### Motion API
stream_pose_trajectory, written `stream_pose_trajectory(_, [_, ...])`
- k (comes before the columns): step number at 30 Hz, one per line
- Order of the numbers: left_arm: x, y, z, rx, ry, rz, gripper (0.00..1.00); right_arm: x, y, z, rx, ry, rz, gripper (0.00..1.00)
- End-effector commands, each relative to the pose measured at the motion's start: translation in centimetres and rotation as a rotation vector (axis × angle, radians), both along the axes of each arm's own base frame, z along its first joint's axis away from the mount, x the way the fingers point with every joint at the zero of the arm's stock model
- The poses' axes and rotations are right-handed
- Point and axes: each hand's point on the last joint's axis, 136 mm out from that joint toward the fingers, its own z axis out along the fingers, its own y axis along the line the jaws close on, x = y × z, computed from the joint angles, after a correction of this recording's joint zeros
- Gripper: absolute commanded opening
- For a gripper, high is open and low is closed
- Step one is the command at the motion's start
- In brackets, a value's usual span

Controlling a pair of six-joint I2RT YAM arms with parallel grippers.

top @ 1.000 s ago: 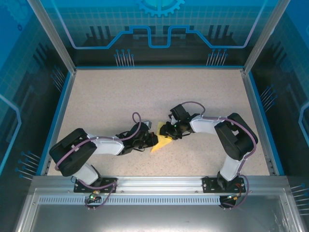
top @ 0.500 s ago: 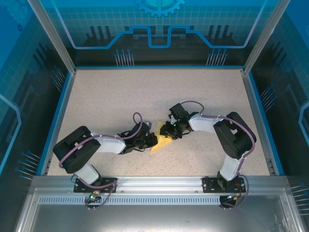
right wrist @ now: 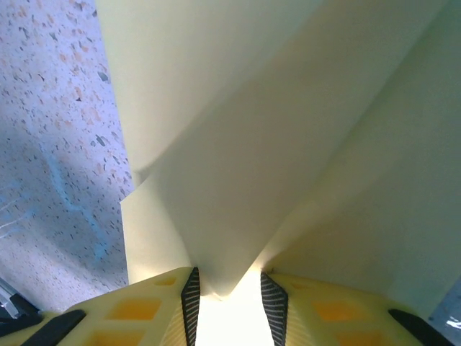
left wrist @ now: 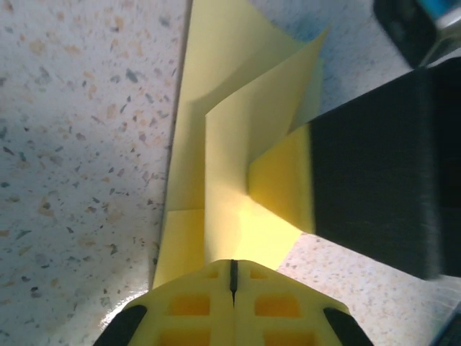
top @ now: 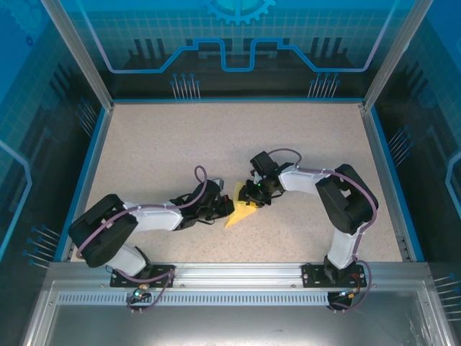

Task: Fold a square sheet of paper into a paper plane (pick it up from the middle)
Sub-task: Fourth fold the wing at the center of the table.

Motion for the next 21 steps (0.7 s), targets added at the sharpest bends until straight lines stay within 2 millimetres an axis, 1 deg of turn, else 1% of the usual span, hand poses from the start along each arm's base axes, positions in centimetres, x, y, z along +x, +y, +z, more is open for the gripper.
stream_pose_trajectory(1, [0.1, 1.2, 0.6, 0.016, -0.004, 0.038, 0.04, -3.4, -4.0, -5.7, -0.241, 0.123, 0.006, 0.35])
stream_pose_trajectory(5, [0.3, 1.1, 1.2, -0.003, -0.009, 0.039, 0.05, -3.3, -3.9, -5.9, -0.246, 0.132, 0.011, 0.34])
stream_pose_trajectory(10, [0.1, -0.5, 1.5, -0.068, -0.007, -0.015, 0.05, -3.2, -3.7, -5.8, -0.248, 0.133, 0.015, 0.35])
stream_pose_trajectory(17, [0.4, -1.2, 0.6, -0.054, 0.015, -0.032, 0.05, -3.1, -3.5, -5.8, -0.238, 0.13, 0.015, 0.4])
stream_pose_trajectory(21, [0.6, -1.5, 0.0, -0.051, 0.026, -0.033, 0.04, -3.3, -3.6, -5.9, -0.243, 0.136, 0.011, 0.4])
